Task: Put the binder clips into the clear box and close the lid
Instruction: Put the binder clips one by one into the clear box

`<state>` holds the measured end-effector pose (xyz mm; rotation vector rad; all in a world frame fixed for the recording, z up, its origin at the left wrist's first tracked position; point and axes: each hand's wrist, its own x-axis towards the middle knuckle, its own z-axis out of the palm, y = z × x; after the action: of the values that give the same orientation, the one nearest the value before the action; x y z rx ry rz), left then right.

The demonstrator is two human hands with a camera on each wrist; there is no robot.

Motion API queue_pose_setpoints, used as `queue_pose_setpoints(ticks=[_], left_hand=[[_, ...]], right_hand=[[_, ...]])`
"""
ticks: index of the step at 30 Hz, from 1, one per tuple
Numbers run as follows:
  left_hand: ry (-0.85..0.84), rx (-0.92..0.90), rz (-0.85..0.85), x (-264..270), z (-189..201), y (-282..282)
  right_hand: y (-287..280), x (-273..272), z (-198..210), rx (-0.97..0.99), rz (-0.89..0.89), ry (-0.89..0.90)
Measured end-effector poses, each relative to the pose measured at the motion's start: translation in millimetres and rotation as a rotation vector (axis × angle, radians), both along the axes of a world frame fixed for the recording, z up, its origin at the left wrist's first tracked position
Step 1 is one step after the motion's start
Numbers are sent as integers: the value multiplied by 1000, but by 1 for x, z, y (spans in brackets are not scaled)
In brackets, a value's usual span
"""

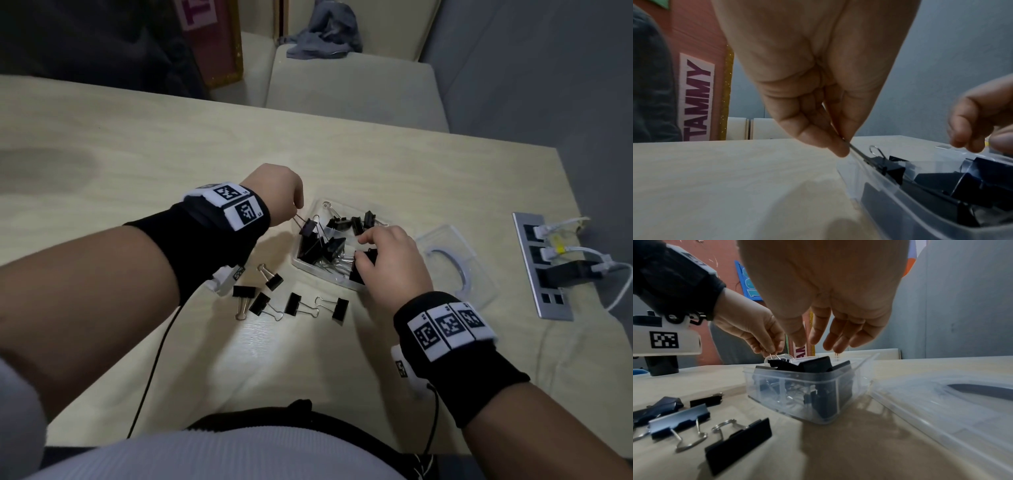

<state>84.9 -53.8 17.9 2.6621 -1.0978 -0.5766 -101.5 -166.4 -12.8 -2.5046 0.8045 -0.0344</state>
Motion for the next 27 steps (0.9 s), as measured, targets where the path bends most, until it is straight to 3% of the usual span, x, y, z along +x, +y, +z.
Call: queue_pose_setpoints(ticks=[9,12,16,20,22,27], left_hand=[[-31,-263,138,4,23,-9],[26,-286,113,-2,18,-19],[32,-225,56,-7,-1,-23],[9,-185,46,-3,-8,-5],[-5,-99,13,-3,-11,12],[97,294,-194,-18,-24,55]], right_hand=[[-2,3,3,0,-14,-24],[4,-1,5,9,70,-43],[21,-16,4,-21,312,83],[36,-34,-7,-225,480,164],[42,-39,-13,-296,490,243],[56,-36,-20,-240,408,375]])
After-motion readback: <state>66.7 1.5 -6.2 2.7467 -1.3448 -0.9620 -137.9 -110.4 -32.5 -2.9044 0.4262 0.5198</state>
